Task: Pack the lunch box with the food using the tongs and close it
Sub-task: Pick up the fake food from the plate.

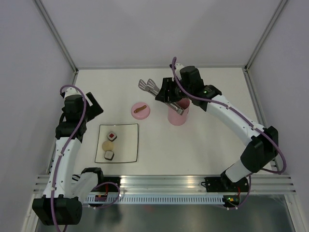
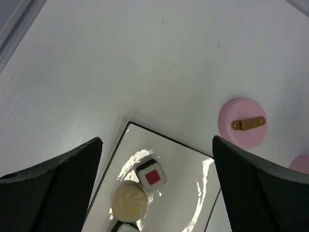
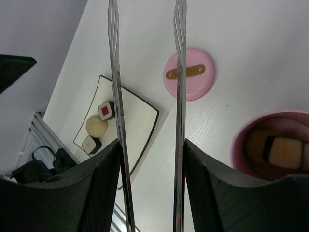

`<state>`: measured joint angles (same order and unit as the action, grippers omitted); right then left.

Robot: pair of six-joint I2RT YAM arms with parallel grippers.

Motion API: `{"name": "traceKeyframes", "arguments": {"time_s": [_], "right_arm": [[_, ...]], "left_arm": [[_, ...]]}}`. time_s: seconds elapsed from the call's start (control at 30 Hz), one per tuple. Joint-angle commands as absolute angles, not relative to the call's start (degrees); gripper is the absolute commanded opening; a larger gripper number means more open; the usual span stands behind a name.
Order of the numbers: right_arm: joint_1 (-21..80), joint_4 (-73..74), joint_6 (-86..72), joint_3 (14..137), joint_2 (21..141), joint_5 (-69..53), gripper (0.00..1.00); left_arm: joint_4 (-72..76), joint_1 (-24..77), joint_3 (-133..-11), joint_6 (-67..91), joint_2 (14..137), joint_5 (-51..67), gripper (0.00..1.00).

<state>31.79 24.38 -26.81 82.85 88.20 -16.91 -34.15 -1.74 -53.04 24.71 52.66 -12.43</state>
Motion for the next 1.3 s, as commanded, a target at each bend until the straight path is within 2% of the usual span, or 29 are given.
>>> {"name": "traceKeyframes", "arguments": {"time_s": [0.0, 0.3, 0.53, 0.77, 0.9, 1.13, 1.27], "right_arm": [[35.06, 22.06, -23.74, 86.65, 91.48, -17.58, 0.59], [45.87, 24.17, -15.48, 87.72, 95.45, -12.31, 0.56], [47.64, 19.34, -15.12, 84.12, 95.54, -13.62, 0.54], [48.34, 15.03, -13.01, 80.25, 95.98, -16.08, 0.54], [49.13, 13.89, -11.69, 79.02, 96.94, -16.7, 0.55], [55.27, 11.34, -6.88, 76.29, 98.43, -13.8, 0.58], [59.76, 11.78, -4.04, 75.76, 100.28, -7.58, 0.6]], "left_arm": [[-31.73, -1.58, -52.65, 22.5, 51.07, -7.39, 1.0], [-31.46, -1.67, -52.38, 22.76, 50.01, -7.65, 1.0], [-28.4, -1.5, -53.87, 28.73, 47.73, 8.76, 1.0], [-25.58, -1.23, -55.2, 28.92, 46.32, 19.42, 1.0], [-27.68, -1.14, -53.44, 27.86, 46.32, 13.47, 1.0], [-35.77, -1.32, -55.98, 25.32, 50.27, -6.56, 1.0], [-36.65, -1.23, -55.37, 23.82, 50.71, -10.1, 1.0]]}}
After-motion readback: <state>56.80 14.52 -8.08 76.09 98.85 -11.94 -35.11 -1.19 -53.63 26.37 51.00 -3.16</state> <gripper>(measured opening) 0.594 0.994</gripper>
